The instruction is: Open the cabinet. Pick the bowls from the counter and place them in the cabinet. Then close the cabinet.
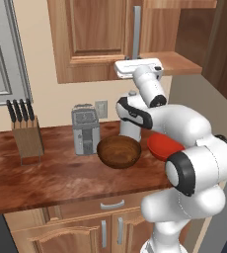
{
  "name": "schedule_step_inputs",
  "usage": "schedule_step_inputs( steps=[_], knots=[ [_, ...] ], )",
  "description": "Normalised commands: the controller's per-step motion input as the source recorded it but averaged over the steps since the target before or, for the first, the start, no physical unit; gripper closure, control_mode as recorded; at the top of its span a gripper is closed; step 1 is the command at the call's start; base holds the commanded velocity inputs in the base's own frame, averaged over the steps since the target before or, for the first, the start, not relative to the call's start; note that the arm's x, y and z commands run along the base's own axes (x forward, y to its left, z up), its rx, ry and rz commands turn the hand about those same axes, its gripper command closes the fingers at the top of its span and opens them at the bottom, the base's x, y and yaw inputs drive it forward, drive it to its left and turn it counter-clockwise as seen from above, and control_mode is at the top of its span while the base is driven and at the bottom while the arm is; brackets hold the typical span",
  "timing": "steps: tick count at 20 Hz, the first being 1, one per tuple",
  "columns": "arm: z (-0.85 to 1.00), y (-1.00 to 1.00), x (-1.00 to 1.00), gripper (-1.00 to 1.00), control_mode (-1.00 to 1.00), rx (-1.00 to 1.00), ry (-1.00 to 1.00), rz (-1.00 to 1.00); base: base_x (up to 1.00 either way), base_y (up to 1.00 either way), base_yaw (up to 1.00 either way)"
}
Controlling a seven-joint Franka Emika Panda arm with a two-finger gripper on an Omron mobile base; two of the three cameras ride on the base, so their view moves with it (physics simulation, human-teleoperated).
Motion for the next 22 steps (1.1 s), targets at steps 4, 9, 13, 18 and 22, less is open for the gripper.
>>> schedule_step_inputs(
  steps=[4,9,13,18,22],
  knots=[
    [0.00,0.05,0.62,1.00,-1.00,0.00,0.00,0.00,0.00,0.00,0.00],
    [0.08,0.02,0.82,1.00,-1.00,-0.01,0.13,0.15,0.00,0.00,0.00],
    [0.19,-0.17,0.99,1.00,-1.00,0.00,0.29,0.52,0.00,0.00,0.00],
    [0.17,-0.19,1.00,1.00,-1.00,0.00,0.35,0.53,0.00,0.00,0.00],
    [0.45,0.75,-0.02,1.00,-1.00,-0.26,0.07,0.38,0.00,0.00,0.00]
  ],
)
